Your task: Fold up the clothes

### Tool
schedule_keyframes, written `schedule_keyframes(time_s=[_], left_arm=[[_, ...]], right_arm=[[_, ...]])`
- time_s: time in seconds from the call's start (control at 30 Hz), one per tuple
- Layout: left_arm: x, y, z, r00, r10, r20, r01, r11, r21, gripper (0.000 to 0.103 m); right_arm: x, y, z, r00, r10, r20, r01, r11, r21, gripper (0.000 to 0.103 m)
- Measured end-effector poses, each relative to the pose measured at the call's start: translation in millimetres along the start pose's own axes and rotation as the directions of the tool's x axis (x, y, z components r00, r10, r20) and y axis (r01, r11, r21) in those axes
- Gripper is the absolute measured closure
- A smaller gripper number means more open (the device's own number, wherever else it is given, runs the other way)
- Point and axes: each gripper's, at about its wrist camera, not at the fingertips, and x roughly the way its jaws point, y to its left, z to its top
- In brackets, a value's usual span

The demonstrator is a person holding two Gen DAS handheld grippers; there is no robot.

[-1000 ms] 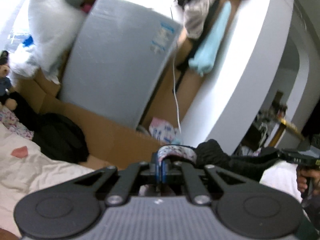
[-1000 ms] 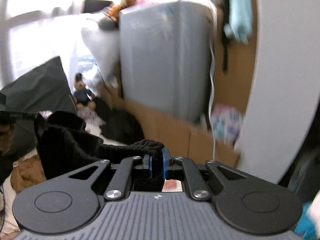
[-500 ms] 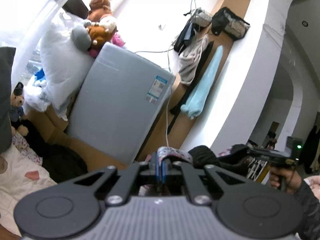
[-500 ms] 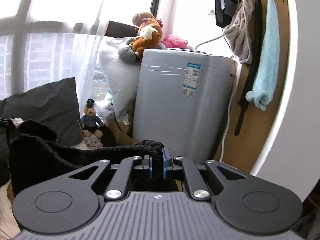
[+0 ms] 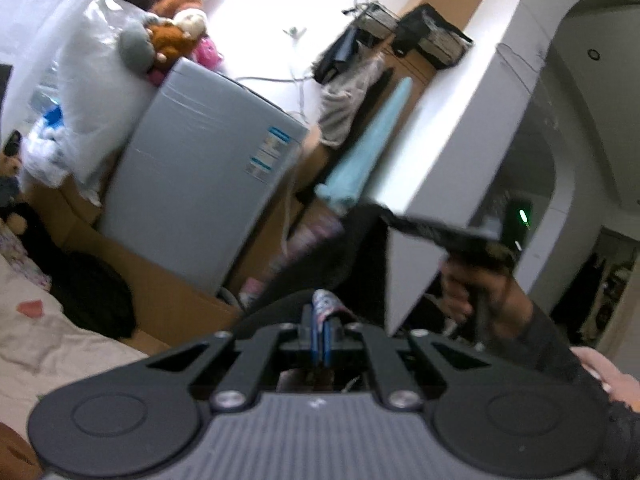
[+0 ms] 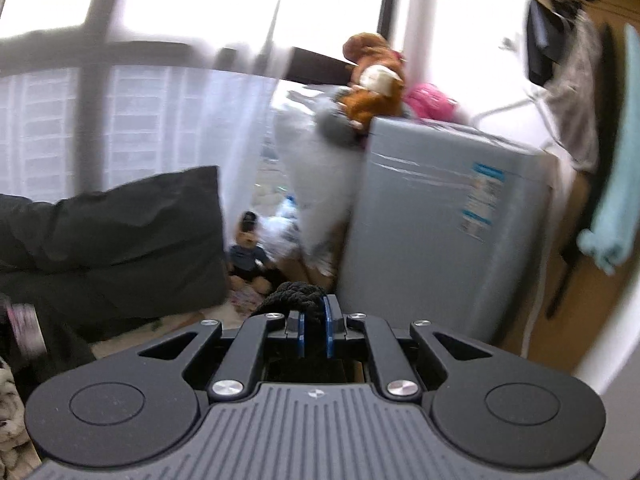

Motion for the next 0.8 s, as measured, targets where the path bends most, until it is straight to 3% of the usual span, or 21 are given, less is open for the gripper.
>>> schedule_keyframes(time_s=[0.3,0.47,0.8], left_arm=[[17,-49,-23,0.981,-0.177,-0.079,0.179,0.984,0.022,0.100],[32,-57,-32,0.967,-0.228,-0.109,0.231,0.973,0.011,0.100],[64,-62,-41,0.929,-0.317,-0.194,0.320,0.947,-0.012,0.100]], right_arm=[[4,55,39,0.994,0.101,0.045,-0.099,0.994,-0.045,0.093],[-3,74,43,0.984,0.166,0.061,-0.163,0.986,-0.042,0.093],[-17,86,34,0.933,0.351,0.082,-0.350,0.936,-0.022,0.093]])
